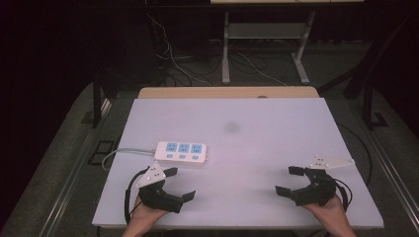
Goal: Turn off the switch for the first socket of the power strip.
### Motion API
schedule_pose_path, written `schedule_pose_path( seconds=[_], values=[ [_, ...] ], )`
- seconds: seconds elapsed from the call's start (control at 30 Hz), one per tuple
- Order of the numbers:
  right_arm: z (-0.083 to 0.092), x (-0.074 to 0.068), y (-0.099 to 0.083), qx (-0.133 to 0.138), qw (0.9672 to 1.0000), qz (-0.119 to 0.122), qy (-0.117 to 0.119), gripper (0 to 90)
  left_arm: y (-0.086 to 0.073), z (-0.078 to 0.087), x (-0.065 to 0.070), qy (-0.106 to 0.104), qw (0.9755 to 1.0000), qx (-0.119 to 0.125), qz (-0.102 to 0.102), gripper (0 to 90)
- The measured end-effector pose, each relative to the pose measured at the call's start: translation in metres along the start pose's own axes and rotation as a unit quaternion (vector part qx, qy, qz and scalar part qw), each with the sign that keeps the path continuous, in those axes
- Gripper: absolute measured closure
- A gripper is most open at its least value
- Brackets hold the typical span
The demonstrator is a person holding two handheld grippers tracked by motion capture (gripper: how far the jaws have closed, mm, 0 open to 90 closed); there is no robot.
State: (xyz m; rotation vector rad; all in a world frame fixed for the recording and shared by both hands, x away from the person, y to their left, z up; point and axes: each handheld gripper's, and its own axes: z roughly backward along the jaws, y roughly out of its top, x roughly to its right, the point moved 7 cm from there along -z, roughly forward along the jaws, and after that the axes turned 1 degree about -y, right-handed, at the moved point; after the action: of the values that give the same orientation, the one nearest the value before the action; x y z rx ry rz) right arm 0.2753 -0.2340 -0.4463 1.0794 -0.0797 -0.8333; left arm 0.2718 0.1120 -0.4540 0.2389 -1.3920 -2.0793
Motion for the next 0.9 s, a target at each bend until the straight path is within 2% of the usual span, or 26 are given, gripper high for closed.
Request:
schedule_pose_path(
  seconds=[0.5,0.67,0.9],
  values=[
    [0.005,0.003,0.001,0.007,1.0000,-0.004,-0.001,0.4,0.002,0.003,0.003,-0.015,0.9998,-0.008,0.007,0.0],
    [0.006,0.003,0.000,0.007,1.0000,-0.004,-0.003,0.4,0.006,0.005,0.001,-0.012,0.9998,-0.016,0.006,0.0],
    [0.007,0.004,0.000,0.007,0.9999,-0.007,-0.005,0.4,0.013,0.012,-0.006,-0.002,0.9995,-0.026,0.015,0.0]
  ],
)
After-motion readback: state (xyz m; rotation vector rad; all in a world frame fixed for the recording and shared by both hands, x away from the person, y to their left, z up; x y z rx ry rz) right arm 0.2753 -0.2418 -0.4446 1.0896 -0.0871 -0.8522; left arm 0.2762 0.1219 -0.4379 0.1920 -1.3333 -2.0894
